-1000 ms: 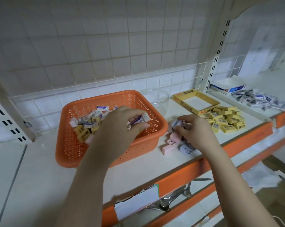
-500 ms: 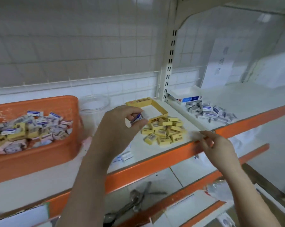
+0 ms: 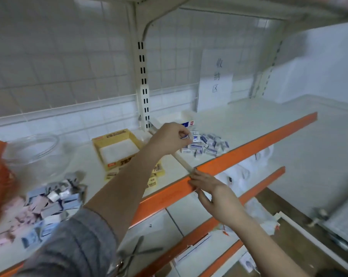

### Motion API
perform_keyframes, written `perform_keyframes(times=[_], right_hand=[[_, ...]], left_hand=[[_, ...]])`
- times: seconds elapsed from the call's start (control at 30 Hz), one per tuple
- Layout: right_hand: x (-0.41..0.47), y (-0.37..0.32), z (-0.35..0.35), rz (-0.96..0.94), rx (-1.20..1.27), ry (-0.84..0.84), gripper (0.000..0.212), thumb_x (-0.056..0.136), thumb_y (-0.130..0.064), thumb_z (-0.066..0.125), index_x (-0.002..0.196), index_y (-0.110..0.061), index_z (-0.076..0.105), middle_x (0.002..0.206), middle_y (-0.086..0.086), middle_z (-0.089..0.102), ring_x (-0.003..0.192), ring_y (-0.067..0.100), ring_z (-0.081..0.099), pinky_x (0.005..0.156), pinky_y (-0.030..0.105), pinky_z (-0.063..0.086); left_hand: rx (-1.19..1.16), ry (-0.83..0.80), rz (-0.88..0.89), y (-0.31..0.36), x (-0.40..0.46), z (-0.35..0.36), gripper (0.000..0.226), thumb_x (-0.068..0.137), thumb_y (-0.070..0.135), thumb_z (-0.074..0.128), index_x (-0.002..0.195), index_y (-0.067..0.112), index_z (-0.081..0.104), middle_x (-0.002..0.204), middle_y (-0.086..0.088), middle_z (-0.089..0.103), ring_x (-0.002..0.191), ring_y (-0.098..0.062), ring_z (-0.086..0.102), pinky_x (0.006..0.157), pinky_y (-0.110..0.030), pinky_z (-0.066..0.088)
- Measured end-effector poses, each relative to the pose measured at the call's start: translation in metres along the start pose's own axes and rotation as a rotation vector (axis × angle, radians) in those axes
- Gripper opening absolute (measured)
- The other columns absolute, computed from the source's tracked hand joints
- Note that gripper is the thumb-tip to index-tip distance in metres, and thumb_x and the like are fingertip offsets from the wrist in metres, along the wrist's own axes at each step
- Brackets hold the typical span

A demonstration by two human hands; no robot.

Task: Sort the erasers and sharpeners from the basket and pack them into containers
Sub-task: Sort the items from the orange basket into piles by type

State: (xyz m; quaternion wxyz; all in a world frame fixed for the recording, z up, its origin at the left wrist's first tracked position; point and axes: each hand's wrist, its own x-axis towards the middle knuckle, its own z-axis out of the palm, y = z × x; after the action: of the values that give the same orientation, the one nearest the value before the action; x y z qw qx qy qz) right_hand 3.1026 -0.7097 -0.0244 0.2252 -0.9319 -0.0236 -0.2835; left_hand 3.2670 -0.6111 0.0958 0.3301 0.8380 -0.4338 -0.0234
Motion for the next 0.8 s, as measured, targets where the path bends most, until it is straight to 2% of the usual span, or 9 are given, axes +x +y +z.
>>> perform_keyframes(times=[0.1, 0.2, 0.23, 0.37, 0.53, 0.63, 0.73, 0.8], right_hand=[[0.001, 0.0, -0.004, 0.045, 0.118, -0.02, 0.032, 0.091, -0.013, 0.048, 0.116, -0.015, 0.068, 0.125, -0.015, 0.056, 0.13, -0.007, 0.038, 0.108, 0.014, 0.029], [0.005, 0.002, -0.012, 0.101, 0.139, 0.024, 0.035, 0.089, -0.007, 0.049, 0.117, -0.016, 0.067, 0.124, -0.014, 0.058, 0.125, -0.004, 0.044, 0.105, 0.01, 0.031], [0.007, 0.004, -0.016, 0.131, 0.118, 0.044, 0.036, 0.089, -0.008, 0.047, 0.118, -0.016, 0.066, 0.123, -0.014, 0.057, 0.123, -0.005, 0.043, 0.104, 0.008, 0.029], [0.013, 0.014, -0.025, 0.171, 0.052, 0.021, 0.038, 0.091, -0.014, 0.046, 0.126, -0.015, 0.06, 0.127, -0.013, 0.055, 0.121, -0.009, 0.039, 0.103, 0.003, 0.024], [0.017, 0.013, -0.025, 0.238, 0.119, 0.086, 0.042, 0.087, -0.02, 0.04, 0.119, -0.018, 0.066, 0.122, -0.018, 0.057, 0.117, -0.016, 0.04, 0.1, 0.003, 0.028], [0.017, 0.009, -0.021, 0.27, 0.138, 0.123, 0.043, 0.084, -0.015, 0.04, 0.118, -0.018, 0.067, 0.12, -0.019, 0.056, 0.116, -0.019, 0.039, 0.099, 0.0, 0.027], [0.015, 0.005, -0.02, 0.294, 0.151, 0.137, 0.044, 0.082, -0.007, 0.042, 0.118, -0.015, 0.066, 0.12, -0.017, 0.056, 0.116, -0.013, 0.041, 0.098, 0.0, 0.026], [0.017, 0.002, -0.021, 0.3, 0.11, 0.127, 0.041, 0.083, -0.001, 0.046, 0.117, -0.014, 0.067, 0.119, -0.011, 0.061, 0.113, -0.008, 0.045, 0.097, -0.002, 0.026]], left_hand=[[0.1, -0.094, 0.008, -0.001, 0.032, 0.017, 0.03, 0.085, 0.029, 0.067, 0.111, 0.014, 0.066, 0.107, -0.002, 0.064, 0.095, -0.016, 0.06, 0.079, -0.029, 0.051], [0.156, -0.124, 0.024, -0.002, 0.052, 0.029, 0.033, 0.085, 0.027, 0.066, 0.116, 0.013, 0.064, 0.104, -0.002, 0.062, 0.092, -0.018, 0.06, 0.062, -0.021, 0.044], [0.165, -0.12, 0.027, -0.002, 0.057, 0.031, 0.033, 0.085, 0.027, 0.066, 0.115, 0.013, 0.063, 0.104, -0.002, 0.062, 0.093, -0.019, 0.061, 0.062, -0.021, 0.044], [0.193, -0.058, 0.032, -0.002, 0.073, 0.037, 0.034, 0.084, 0.03, 0.068, 0.113, 0.013, 0.065, 0.113, -0.004, 0.064, 0.101, -0.019, 0.06, 0.084, -0.032, 0.049], [0.193, -0.069, 0.022, -0.004, 0.079, 0.038, 0.039, 0.079, 0.029, 0.073, 0.114, 0.015, 0.064, 0.116, -0.002, 0.062, 0.103, -0.017, 0.059, 0.086, -0.033, 0.049], [0.127, 0.003, 0.007, -0.004, 0.071, 0.035, 0.034, 0.08, 0.031, 0.072, 0.111, 0.016, 0.066, 0.111, 0.0, 0.062, 0.098, -0.014, 0.059, 0.083, -0.03, 0.049], [-0.008, 0.133, -0.058, -0.005, 0.047, 0.027, 0.018, 0.087, 0.024, 0.064, 0.102, 0.016, 0.07, 0.1, 0.001, 0.067, 0.084, -0.012, 0.06, 0.078, -0.029, 0.051], [-0.069, 0.176, -0.11, -0.007, 0.024, 0.018, 0.016, 0.088, 0.018, 0.06, 0.099, 0.015, 0.071, 0.097, 0.001, 0.069, 0.085, -0.014, 0.062, 0.078, -0.03, 0.052]])
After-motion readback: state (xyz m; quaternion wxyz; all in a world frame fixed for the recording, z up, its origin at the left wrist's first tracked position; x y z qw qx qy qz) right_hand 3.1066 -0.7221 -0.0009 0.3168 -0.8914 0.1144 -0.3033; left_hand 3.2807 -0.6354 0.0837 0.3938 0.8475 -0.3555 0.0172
